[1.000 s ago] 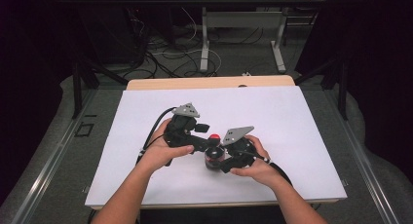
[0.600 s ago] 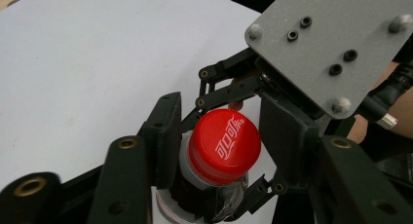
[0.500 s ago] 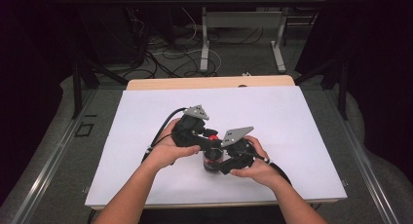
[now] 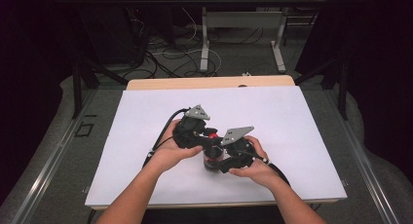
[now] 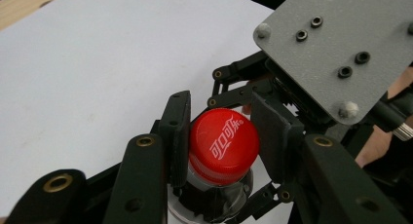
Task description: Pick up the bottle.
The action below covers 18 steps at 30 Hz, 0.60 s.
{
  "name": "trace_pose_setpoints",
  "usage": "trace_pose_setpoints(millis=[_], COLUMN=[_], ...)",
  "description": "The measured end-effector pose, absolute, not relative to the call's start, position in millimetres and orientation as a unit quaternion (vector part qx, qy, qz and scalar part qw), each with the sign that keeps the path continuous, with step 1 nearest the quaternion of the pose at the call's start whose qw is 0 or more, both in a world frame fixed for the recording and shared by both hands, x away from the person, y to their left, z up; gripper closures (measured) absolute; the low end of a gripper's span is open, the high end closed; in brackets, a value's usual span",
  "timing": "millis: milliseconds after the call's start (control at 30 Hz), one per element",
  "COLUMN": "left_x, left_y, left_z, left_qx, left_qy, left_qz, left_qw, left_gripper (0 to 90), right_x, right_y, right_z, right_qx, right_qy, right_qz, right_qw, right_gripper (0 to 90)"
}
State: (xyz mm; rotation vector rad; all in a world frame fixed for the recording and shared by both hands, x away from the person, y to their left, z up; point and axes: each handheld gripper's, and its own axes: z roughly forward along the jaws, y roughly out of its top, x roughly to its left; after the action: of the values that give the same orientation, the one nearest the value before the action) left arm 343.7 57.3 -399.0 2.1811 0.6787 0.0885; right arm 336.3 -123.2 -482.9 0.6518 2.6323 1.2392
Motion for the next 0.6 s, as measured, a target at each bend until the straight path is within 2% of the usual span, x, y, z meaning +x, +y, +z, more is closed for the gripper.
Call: trace_pose_setpoints(millis=[600], left_x=[331], left_y=[43], left_z=[-404], left_qx=[0.812], left_qy=[0.390], left_qz=[0.109], left_qw=[0.420], left_gripper=[60.9], right_x=[335], right_y=[-120], right_z=[-485], right_qx=[0.268], right_qy=[0.862], right_qz=[0.416], right_qw=[0.111], right_gripper=[31.2])
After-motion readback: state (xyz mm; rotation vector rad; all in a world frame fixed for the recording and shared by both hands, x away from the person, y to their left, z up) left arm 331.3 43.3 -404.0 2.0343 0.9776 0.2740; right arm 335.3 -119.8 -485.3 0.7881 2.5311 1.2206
